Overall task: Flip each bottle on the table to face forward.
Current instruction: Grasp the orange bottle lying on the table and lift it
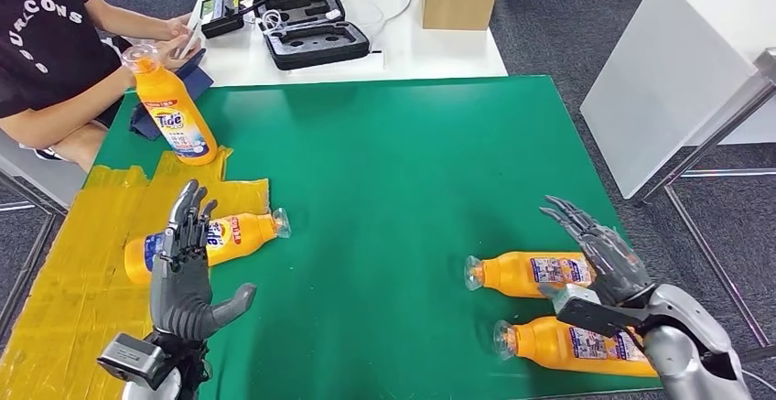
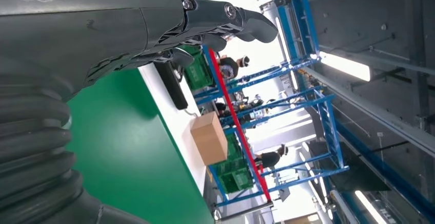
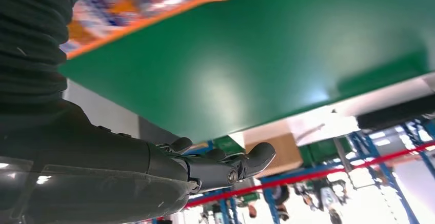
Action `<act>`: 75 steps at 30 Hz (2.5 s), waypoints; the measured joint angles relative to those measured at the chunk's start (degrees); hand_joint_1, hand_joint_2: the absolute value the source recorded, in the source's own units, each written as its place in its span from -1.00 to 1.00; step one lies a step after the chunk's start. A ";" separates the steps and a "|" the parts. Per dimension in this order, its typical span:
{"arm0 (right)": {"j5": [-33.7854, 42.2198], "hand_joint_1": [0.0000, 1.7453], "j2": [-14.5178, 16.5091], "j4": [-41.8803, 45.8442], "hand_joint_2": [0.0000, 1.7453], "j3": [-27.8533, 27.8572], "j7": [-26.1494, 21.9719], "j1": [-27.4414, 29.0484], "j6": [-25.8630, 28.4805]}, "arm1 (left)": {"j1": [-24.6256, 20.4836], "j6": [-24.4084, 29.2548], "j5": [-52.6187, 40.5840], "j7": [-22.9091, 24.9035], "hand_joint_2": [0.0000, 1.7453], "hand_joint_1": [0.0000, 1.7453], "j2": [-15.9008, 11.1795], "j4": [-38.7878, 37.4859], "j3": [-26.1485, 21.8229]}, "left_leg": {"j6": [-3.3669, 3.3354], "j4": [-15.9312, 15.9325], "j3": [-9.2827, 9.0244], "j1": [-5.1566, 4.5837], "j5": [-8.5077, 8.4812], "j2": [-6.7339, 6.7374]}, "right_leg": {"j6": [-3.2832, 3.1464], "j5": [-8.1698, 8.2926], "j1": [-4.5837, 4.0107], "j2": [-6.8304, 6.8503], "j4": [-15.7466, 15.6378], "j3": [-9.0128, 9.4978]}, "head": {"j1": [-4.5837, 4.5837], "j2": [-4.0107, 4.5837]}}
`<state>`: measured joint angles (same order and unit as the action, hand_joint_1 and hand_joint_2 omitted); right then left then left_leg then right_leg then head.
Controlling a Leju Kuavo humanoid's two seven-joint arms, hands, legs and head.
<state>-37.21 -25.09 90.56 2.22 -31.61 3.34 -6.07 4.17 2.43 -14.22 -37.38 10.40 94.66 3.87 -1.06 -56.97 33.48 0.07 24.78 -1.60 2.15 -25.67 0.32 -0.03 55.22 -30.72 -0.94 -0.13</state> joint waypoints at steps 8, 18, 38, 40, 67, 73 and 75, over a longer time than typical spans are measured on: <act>0.07 -1.00 -2.61 -0.07 1.00 3.88 -0.74 2.47 -1.99 | -0.56 -0.22 0.05 0.00 1.00 -1.00 0.00 -1.65 -0.05 | -0.01 0.01 0.00 0.01 0.01 0.01 | 0.00 -0.01 -0.01 -0.01 0.00 -0.02 | 0.00 0.00; -5.61 -1.00 -3.15 -2.41 1.00 5.04 1.40 2.72 -0.13 | -0.43 -0.63 -0.16 0.06 1.00 -1.00 0.00 -1.92 -0.14 | -0.02 0.01 0.00 0.00 0.01 0.00 | 0.00 -0.01 -0.01 -0.01 0.00 0.02 | 0.00 0.00; -17.32 -1.00 -3.79 -13.27 1.00 -1.46 11.32 -3.10 3.75 | -0.42 -0.15 -0.97 0.18 1.00 -1.00 0.08 -2.62 -0.38 | -0.02 0.01 -0.01 0.00 0.00 0.02 | 0.00 0.00 -0.01 -0.02 0.00 0.03 | -0.01 0.00; -19.39 -1.00 -4.00 -15.41 1.00 -2.90 13.26 -4.45 4.22 | -0.42 -0.15 -0.98 0.19 1.00 -1.00 0.13 -2.67 -0.40 | -0.02 0.01 -0.01 0.00 0.00 0.03 | 0.00 0.00 -0.01 -0.02 0.00 0.03 | -0.01 0.00; -24.70 1.00 0.10 -31.69 1.00 -14.31 15.61 -17.07 13.47 | -0.72 0.02 -1.40 0.46 1.00 -1.00 0.92 -3.29 -0.31 | -0.01 0.01 -0.20 0.02 0.00 0.07 | 0.00 0.00 -0.06 -0.03 0.00 0.21 | -0.01 0.00; -23.41 1.00 1.42 -31.80 1.00 -14.35 13.92 -17.28 15.13 | -0.77 -0.63 -1.10 0.54 1.00 -1.00 0.92 -3.32 -0.31 | -0.01 0.01 -0.16 0.02 0.00 0.07 | 0.00 0.00 -0.06 -0.03 0.01 0.18 | 0.00 0.00; -21.74 1.00 2.45 -31.19 1.00 -13.94 12.35 -17.04 17.40 | -0.77 -1.09 -0.95 0.58 1.00 -1.00 0.93 -3.32 -0.31 | -0.01 0.01 -0.13 0.02 0.00 0.06 | 0.00 0.00 -0.06 -0.03 0.01 0.17 | 0.01 0.00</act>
<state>-58.95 -22.64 59.36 -11.72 -19.25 -13.70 11.33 3.41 1.33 -15.17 -36.80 11.33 91.34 3.56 -1.07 -56.96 33.36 0.09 24.77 -1.55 2.15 -25.67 0.26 -0.05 55.23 -30.55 -0.93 -0.13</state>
